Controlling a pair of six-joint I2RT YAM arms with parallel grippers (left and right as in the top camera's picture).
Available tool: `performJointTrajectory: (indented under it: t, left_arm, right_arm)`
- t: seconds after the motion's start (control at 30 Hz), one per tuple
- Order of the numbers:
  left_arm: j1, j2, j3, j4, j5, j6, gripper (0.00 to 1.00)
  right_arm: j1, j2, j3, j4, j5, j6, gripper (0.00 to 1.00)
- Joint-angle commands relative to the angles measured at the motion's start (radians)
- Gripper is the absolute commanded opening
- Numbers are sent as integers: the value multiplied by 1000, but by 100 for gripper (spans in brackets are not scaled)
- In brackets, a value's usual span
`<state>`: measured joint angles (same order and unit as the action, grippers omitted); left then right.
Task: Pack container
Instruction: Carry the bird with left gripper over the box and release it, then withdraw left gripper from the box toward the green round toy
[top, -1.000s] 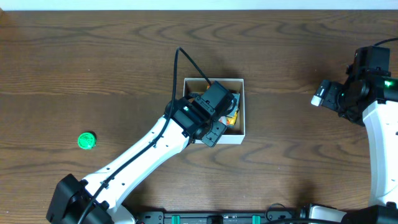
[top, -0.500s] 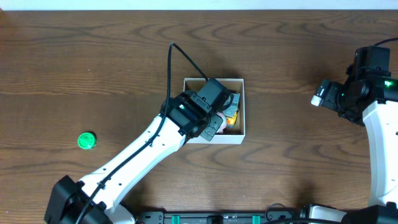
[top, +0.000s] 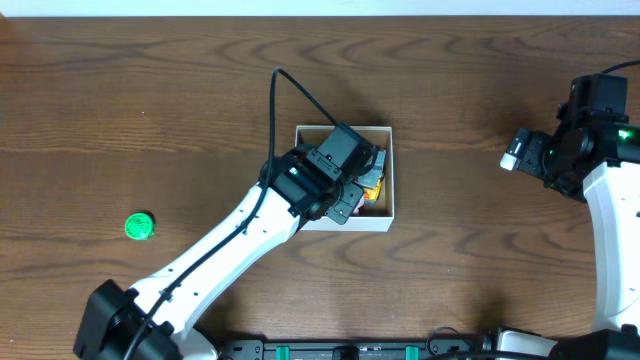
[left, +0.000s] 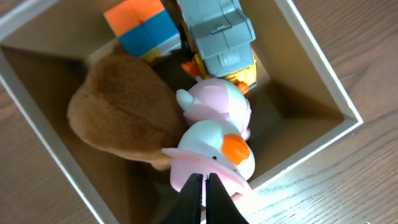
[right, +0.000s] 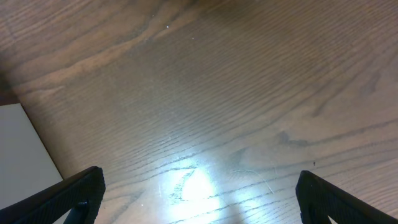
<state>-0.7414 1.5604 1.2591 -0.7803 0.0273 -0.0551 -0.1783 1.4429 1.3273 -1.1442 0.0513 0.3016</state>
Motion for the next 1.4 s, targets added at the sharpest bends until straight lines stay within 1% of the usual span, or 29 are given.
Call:
performJointTrajectory:
  t: [0.0, 0.1, 0.4, 0.63, 0.73, 0.83, 1.0, 1.03, 1.07, 1.1, 1.13, 1.17, 1.2, 1.23, 1.3, 1.37]
  left_arm:
    - [3, 35, 8, 0, 40, -6, 6]
    - [3, 61, 7, 0, 71, -14, 6]
    - [6, 222, -10, -4, 70, -28, 6]
    - [6, 286, -10, -47, 55, -28, 7]
    - [6, 288, -10, -62, 39, -27, 6]
    - [6, 259, 1, -74, -12, -27, 6]
    - [6, 138, 61, -95, -89, -19, 7]
    - [6, 103, 71, -93, -105, -17, 15]
    - [6, 67, 80, -93, -125, -16, 36]
    - [6, 32, 87, -93, -150, -16, 51]
    - [6, 3, 92, -94, -169, -16, 54]
    - [8, -26, 94, -95, -181, -16, 62]
    - [14, -58, 94, -96, -183, -16, 73]
    - [28, -100, 94, -109, -183, -19, 88]
    - [50, -137, 94, -131, -187, -39, 98]
    - [98, -183, 94, -169, -187, -82, 98]
  right_arm:
    - [-4, 3, 0, 0, -4, -19, 99]
    - [-4, 3, 0, 0, -4, -19, 99]
    - [-4, 3, 0, -4, -4, -19, 99]
    - [-4, 3, 0, -5, -4, -19, 99]
    - [-4, 3, 0, -6, -4, -19, 99]
    - [-4, 3, 0, -8, -4, -19, 99]
    - [-4, 3, 0, -8, -4, -19, 99]
    - [-4, 3, 0, -9, -4, -19, 99]
    - [-4, 3, 0, -9, -4, -19, 99]
    - [-4, 3, 0, -8, -4, -19, 99]
    - [-4, 3, 0, -9, -4, -19, 99]
    - [-4, 3, 0, -8, -4, -19, 99]
    - [-4, 3, 0, -8, -4, -19, 99]
    - [-4, 3, 0, -8, -4, -19, 99]
    - [-4, 3, 0, -8, -4, -19, 99]
    - [-4, 3, 0, -8, -4, -19, 99]
